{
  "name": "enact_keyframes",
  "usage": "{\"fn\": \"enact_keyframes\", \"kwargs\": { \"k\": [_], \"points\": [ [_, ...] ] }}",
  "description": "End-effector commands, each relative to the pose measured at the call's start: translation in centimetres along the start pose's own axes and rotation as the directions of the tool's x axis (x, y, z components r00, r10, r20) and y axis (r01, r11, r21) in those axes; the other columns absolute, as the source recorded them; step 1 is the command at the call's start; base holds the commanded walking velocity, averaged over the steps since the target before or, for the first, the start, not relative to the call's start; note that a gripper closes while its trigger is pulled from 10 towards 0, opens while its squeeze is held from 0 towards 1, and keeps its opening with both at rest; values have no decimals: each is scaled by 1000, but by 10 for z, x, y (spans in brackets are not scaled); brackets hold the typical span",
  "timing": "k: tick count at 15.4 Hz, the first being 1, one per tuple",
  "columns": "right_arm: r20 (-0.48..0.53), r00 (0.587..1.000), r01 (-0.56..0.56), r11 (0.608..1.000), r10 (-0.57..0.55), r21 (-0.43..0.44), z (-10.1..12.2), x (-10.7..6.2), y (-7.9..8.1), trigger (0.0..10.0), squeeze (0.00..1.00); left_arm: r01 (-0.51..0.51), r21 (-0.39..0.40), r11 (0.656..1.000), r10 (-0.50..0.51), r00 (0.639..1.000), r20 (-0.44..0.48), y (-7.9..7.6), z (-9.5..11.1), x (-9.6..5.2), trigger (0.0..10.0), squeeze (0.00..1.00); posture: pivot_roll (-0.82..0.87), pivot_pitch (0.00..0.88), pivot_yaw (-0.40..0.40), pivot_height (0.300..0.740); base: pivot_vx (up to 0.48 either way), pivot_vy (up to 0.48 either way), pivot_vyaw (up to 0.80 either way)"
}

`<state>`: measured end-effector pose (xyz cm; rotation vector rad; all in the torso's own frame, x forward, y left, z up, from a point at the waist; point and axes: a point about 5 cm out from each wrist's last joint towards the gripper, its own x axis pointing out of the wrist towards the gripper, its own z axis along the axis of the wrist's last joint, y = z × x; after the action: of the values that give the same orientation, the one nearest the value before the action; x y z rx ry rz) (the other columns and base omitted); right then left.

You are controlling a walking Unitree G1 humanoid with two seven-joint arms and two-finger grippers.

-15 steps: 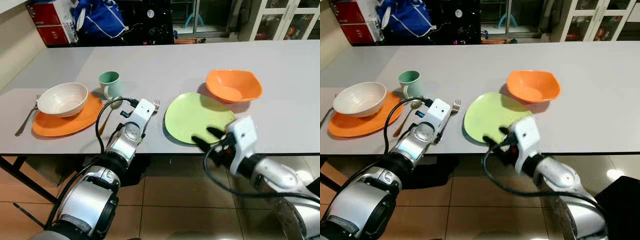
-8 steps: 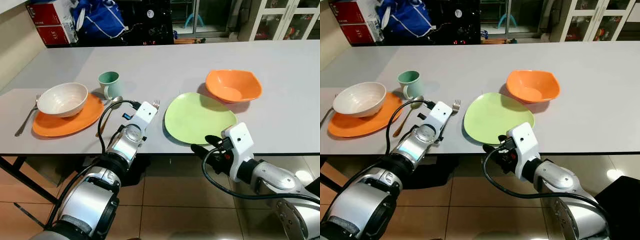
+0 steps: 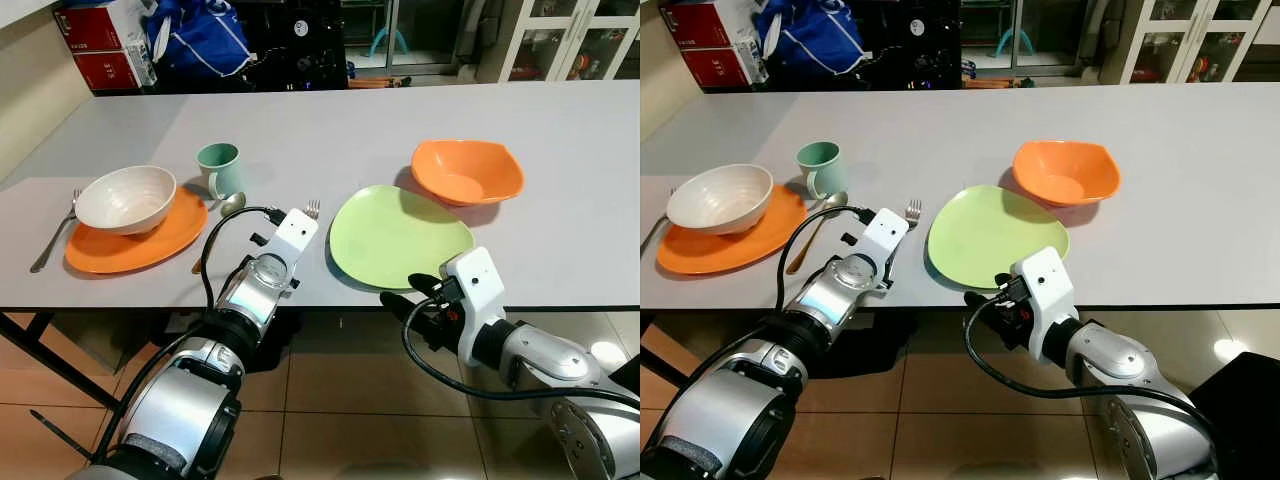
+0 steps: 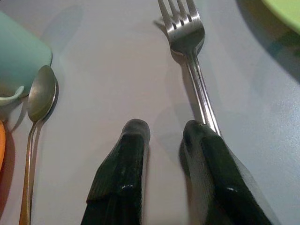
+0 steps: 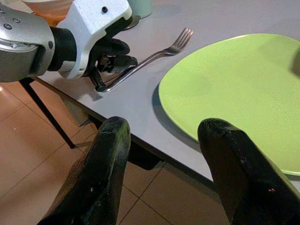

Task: Setting the table

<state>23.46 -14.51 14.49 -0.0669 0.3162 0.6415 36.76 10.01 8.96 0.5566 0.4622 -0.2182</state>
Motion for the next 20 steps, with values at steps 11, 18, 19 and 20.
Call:
{"fn": "enact_keyframes", "kwargs": {
  "k": [11,18,19,20],
  "points": [
    [160,986,34,997,-46,74,17,-5,2,10000,0,-164,-171,972,218,900,377,67,43,-62,10000,0,-128,0,99,740,0,0,0],
    [233,893,317,905,-385,284,12,15,-8,10000,0,-297,-269,916,389,819,421,84,-7,-107,10000,0,-76,0,53,740,0,149,0],
    [242,875,342,889,-419,303,14,17,-10,10000,0,-283,-288,915,387,818,425,79,-6,-107,10000,0,-77,0,49,740,0,349,0],
    [250,859,363,877,-446,316,16,17,-14,10000,0,-266,-300,916,379,820,428,74,-5,-107,10000,0,-79,0,47,740,0,349,0]
  ]
}}
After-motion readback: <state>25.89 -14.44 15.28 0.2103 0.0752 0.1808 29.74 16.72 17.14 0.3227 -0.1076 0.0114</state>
